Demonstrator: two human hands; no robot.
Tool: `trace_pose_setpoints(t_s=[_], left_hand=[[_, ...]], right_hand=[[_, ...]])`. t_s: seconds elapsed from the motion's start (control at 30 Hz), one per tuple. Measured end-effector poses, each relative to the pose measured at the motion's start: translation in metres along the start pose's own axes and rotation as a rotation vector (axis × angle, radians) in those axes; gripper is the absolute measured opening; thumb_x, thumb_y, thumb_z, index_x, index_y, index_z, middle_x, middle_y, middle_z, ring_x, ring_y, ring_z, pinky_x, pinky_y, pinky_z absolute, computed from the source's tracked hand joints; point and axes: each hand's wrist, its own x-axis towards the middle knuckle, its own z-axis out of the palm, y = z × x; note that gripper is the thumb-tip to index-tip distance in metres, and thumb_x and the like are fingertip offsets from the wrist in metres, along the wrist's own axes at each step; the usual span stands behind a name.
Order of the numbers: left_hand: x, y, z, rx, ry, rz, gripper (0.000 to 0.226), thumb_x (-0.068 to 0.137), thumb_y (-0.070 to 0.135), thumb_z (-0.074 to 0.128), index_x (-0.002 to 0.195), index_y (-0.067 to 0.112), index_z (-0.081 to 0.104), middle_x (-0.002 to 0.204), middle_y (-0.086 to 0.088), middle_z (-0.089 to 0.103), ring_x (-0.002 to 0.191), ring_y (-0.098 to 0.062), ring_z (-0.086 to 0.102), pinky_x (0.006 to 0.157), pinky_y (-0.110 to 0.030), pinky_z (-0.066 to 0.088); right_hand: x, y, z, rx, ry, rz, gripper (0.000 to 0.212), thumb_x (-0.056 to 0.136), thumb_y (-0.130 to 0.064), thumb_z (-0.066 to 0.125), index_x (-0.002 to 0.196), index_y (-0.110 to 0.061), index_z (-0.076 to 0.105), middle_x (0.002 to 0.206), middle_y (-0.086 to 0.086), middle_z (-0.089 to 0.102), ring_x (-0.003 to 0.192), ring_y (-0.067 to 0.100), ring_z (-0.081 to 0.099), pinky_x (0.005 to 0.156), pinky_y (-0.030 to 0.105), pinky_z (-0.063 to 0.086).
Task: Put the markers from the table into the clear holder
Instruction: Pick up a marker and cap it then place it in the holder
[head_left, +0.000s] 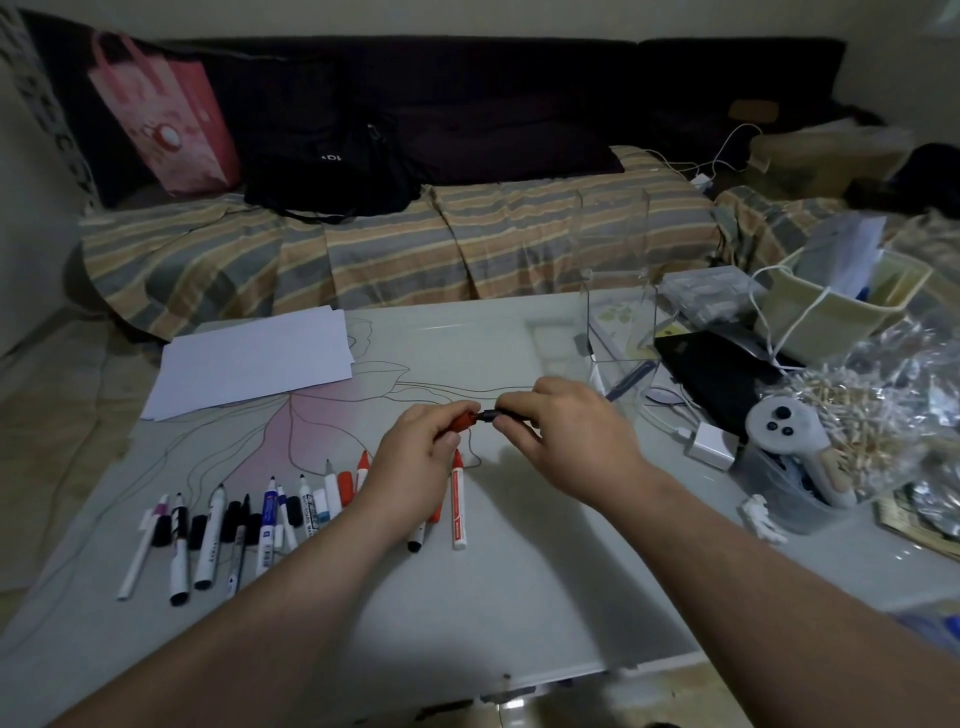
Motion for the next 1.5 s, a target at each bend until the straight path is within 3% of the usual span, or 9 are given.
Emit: trace_pose_setpoints(t_s=[0.33,0.47,0.73,0.87,1.03,1.17,1.27,1.4,1.5], left_hand=[[-0.004,0.008,-0.011,0.158,-0.039,0.121,0.038,0.104,0.016,0.049,0.139,0.029,0.059,0.118,0.005,0.057,0.110,-0.012,0.054,0.093,-0.023,0.042],[-0.007,0.014,-0.015,0.040,0.017,0.063,0.017,0.106,0.028,0.042,0.109,0.026,0.058,0.099,0.006,0.067,0.092,-0.012,0.060,0.078,-0.035,0.049],[-0.005,0.022,-0.015,0.044,0.101,0.192,0.022,0.101,0.030,0.038,0.082,0.021,0.047,0.072,0.014,0.054,0.072,0.000,0.052,0.060,-0.018,0.032],[-0.006,0.028,-0.013,0.080,0.032,0.133,0.017,0.103,0.029,0.044,0.090,0.019,0.048,0.075,0.013,0.058,0.073,0.000,0.055,0.059,-0.022,0.031],[-0.012,0.041,0.001,-0.095,0.045,-0.049,0.024,0.102,0.024,0.050,0.121,0.032,0.038,0.079,0.010,0.065,0.071,-0.002,0.061,0.060,-0.024,0.038],[-0.011,0.039,0.000,-0.107,0.021,-0.008,0.041,0.099,0.020,0.053,0.130,0.042,0.038,0.090,0.009,0.064,0.077,-0.005,0.061,0.070,-0.027,0.047],[-0.008,0.016,0.003,0.153,-0.082,0.016,0.029,0.096,0.020,0.056,0.118,0.040,0.056,0.100,0.012,0.060,0.091,-0.007,0.057,0.080,-0.028,0.048],[-0.008,-0.013,0.010,0.484,-0.207,-0.025,0.027,0.098,0.029,0.050,0.115,0.041,0.067,0.120,0.007,0.057,0.117,-0.021,0.044,0.101,-0.035,0.039],[-0.012,-0.020,0.016,0.682,-0.331,0.042,0.033,0.094,0.031,0.059,0.123,0.045,0.065,0.123,0.009,0.057,0.115,-0.021,0.042,0.095,-0.032,0.036]], right_hand=[[0.002,-0.010,0.002,-0.023,-0.005,-0.027,0.025,0.101,-0.046,0.051,0.105,-0.032,0.071,0.083,-0.005,0.055,0.087,0.026,0.060,0.065,0.034,0.038],[0.007,-0.017,0.001,-0.038,-0.003,-0.089,0.022,0.101,-0.042,0.052,0.102,-0.025,0.068,0.085,-0.003,0.059,0.086,0.027,0.057,0.066,0.035,0.038],[0.005,-0.031,0.002,0.073,-0.058,-0.109,0.017,0.104,-0.038,0.050,0.099,-0.025,0.061,0.085,-0.007,0.058,0.080,0.024,0.060,0.063,0.039,0.044],[0.002,-0.035,0.002,0.113,-0.105,-0.007,0.007,0.105,-0.031,0.048,0.106,-0.028,0.055,0.095,-0.007,0.063,0.090,0.026,0.055,0.067,0.039,0.043],[0.016,-0.019,-0.014,0.154,-0.459,0.064,0.023,0.100,-0.021,0.047,0.110,-0.040,0.054,0.094,-0.017,0.068,0.099,0.021,0.050,0.088,0.049,0.048],[0.034,0.030,-0.044,0.512,0.037,0.403,0.034,0.104,-0.025,0.052,0.137,-0.030,0.056,0.115,-0.007,0.069,0.103,0.018,0.065,0.091,0.046,0.056],[0.038,0.067,-0.056,0.526,0.421,0.604,0.029,0.102,-0.032,0.055,0.130,-0.025,0.062,0.116,-0.005,0.066,0.103,0.016,0.065,0.089,0.038,0.057],[0.028,0.083,-0.036,0.430,0.354,0.590,0.022,0.100,-0.029,0.059,0.119,-0.021,0.068,0.099,-0.005,0.066,0.082,0.009,0.063,0.061,0.013,0.041],[0.023,0.089,-0.021,0.186,0.229,0.535,0.041,0.103,-0.024,0.055,0.140,-0.038,0.044,0.096,-0.004,0.063,0.076,0.017,0.059,0.055,0.031,0.042]])
